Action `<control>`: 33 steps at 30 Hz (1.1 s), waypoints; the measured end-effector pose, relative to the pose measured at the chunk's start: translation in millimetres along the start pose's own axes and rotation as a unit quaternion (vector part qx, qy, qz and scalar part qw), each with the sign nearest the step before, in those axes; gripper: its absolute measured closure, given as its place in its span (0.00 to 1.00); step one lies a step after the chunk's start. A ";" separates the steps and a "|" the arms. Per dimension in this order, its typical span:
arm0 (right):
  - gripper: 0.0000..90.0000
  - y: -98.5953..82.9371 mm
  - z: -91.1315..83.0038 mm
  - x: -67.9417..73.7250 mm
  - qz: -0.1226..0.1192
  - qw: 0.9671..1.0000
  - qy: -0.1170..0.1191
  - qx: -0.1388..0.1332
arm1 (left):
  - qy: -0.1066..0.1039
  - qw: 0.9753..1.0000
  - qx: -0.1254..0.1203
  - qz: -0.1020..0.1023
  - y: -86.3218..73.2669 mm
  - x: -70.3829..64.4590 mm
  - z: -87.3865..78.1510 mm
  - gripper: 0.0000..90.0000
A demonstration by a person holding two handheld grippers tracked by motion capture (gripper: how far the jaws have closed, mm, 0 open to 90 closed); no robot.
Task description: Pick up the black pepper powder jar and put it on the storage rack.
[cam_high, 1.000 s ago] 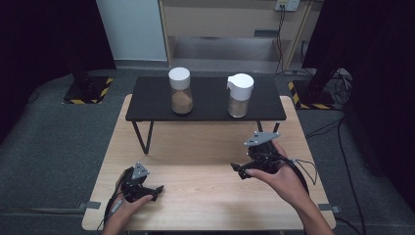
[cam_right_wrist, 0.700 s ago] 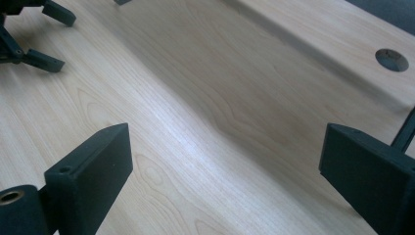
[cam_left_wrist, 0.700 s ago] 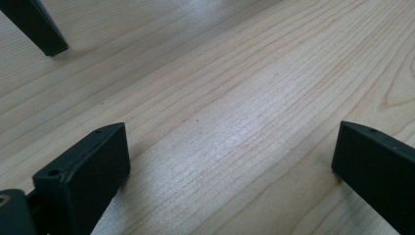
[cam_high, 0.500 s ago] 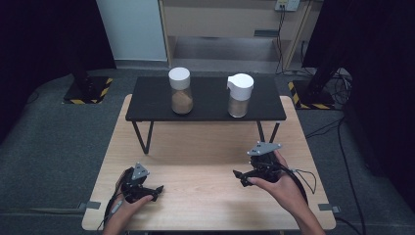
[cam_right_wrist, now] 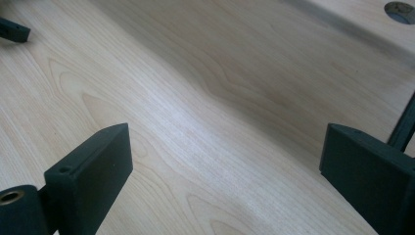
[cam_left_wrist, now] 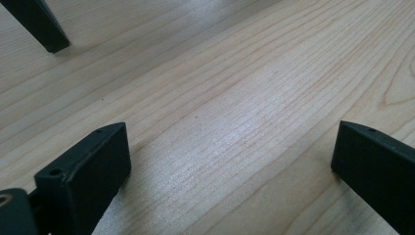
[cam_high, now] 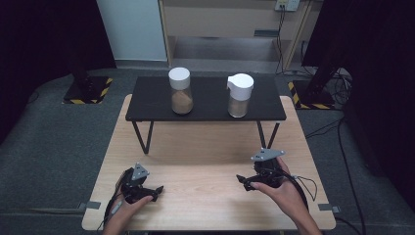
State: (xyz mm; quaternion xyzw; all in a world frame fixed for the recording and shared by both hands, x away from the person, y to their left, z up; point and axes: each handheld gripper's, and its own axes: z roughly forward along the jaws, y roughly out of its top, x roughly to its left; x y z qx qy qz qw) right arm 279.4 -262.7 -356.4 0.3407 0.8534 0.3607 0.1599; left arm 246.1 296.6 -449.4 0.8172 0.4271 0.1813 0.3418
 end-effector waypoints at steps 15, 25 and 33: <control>0.07 -22.7 18.9 0.4 0.006 1.000 -0.006 0.009 | 0.000 1.000 0.000 0.000 0.0 -0.1 0.0 0.00; 0.07 -42.1 27.3 -3.8 0.021 1.000 -0.001 0.003 | 0.000 1.000 0.000 0.000 0.0 -0.2 -0.1 0.00; 0.06 -55.4 33.3 -6.8 0.031 1.000 0.002 0.000 | 0.000 1.000 0.000 0.000 0.0 -0.3 -0.2 0.00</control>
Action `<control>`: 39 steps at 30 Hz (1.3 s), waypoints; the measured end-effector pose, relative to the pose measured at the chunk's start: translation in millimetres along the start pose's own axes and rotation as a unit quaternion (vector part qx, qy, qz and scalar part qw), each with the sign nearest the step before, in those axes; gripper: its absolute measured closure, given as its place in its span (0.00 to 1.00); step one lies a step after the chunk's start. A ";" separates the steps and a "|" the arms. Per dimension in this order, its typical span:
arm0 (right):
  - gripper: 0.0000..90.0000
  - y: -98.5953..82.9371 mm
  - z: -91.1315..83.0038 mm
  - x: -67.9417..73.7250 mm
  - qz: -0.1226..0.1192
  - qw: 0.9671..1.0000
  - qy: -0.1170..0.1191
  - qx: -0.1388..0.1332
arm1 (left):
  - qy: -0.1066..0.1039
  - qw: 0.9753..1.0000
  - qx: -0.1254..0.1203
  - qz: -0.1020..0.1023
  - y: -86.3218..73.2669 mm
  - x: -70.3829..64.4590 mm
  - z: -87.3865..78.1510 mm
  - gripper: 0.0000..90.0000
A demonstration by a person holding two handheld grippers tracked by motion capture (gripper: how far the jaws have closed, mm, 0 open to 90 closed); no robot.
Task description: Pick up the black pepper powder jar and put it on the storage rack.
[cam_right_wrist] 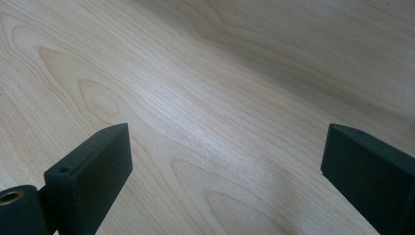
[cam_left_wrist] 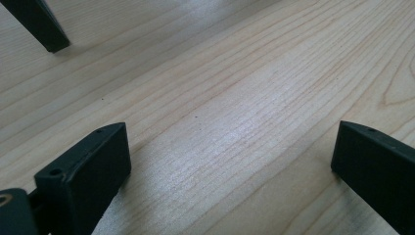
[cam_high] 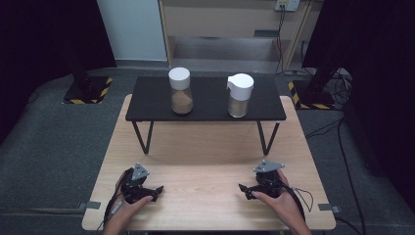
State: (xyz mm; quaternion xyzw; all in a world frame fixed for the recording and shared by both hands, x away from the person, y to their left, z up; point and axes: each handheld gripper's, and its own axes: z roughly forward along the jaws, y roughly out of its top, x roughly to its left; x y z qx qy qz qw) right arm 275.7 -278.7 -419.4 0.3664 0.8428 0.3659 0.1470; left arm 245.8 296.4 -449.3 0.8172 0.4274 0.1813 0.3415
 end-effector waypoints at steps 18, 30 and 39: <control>0.06 -24.9 3.1 -3.4 0.007 1.000 0.008 -0.013 | 0.000 1.000 0.000 0.000 -0.1 -0.4 -0.2 0.00; 0.05 -35.1 7.5 1.1 -0.006 1.000 0.017 -0.024 | 0.000 1.000 0.000 0.000 -0.4 -0.6 -0.2 0.00; 0.04 -36.3 10.7 5.0 -0.020 0.999 0.021 -0.021 | 0.000 1.000 0.000 0.000 -0.2 -0.7 -0.4 0.00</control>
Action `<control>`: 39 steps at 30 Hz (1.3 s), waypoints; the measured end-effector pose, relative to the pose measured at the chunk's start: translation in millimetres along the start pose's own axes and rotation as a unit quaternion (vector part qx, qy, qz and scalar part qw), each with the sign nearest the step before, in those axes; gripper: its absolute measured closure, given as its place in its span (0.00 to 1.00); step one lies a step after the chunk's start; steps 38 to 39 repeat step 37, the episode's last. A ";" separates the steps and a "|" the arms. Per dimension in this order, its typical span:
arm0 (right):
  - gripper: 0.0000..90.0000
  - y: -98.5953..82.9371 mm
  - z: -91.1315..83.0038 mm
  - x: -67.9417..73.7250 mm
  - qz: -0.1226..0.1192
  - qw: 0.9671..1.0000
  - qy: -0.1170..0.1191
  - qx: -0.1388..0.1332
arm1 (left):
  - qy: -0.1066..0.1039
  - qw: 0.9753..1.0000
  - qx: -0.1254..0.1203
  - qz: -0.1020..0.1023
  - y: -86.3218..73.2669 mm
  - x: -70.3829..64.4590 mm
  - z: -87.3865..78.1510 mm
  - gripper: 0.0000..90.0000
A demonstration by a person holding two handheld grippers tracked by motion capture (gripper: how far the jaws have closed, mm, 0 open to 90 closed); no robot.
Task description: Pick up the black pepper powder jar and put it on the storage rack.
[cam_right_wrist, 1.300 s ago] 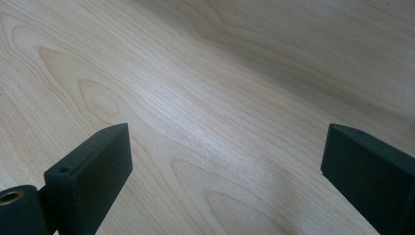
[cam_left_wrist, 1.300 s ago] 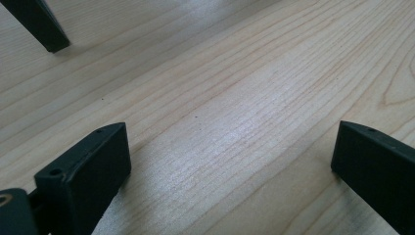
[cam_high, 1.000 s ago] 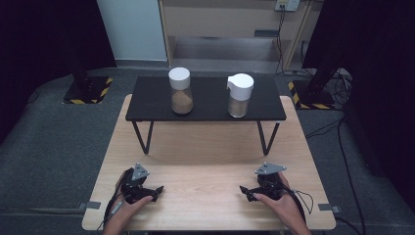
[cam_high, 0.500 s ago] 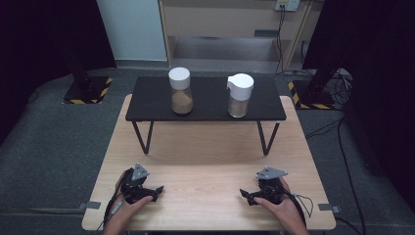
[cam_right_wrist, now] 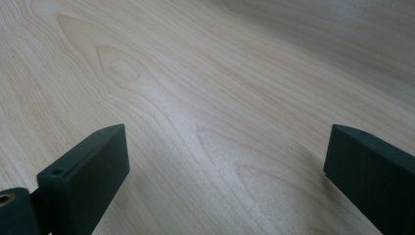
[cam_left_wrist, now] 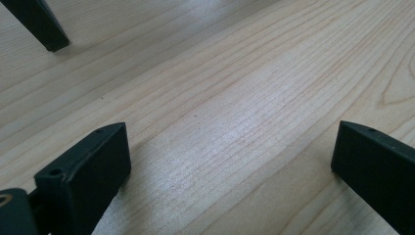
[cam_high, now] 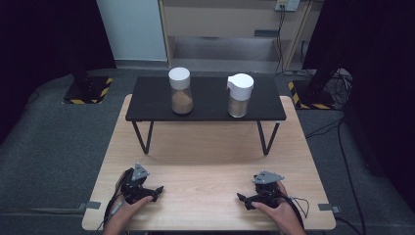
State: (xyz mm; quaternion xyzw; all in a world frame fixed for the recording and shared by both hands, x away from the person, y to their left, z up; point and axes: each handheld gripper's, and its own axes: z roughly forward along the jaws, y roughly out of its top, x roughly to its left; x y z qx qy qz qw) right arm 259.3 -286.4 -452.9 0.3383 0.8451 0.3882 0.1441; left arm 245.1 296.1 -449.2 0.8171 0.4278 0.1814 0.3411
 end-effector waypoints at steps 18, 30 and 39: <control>0.02 8.6 4.7 4.4 -0.012 1.000 -0.001 0.025 | -0.001 1.000 0.000 0.000 0.0 0.4 0.0 0.00; 0.02 8.4 4.7 4.2 -0.012 1.000 -0.001 0.024 | -0.002 1.000 0.000 0.000 0.2 0.9 0.3 0.00; 0.02 8.4 4.7 4.3 -0.012 1.000 -0.001 0.025 | -0.002 1.000 0.000 0.000 0.2 0.9 0.4 0.00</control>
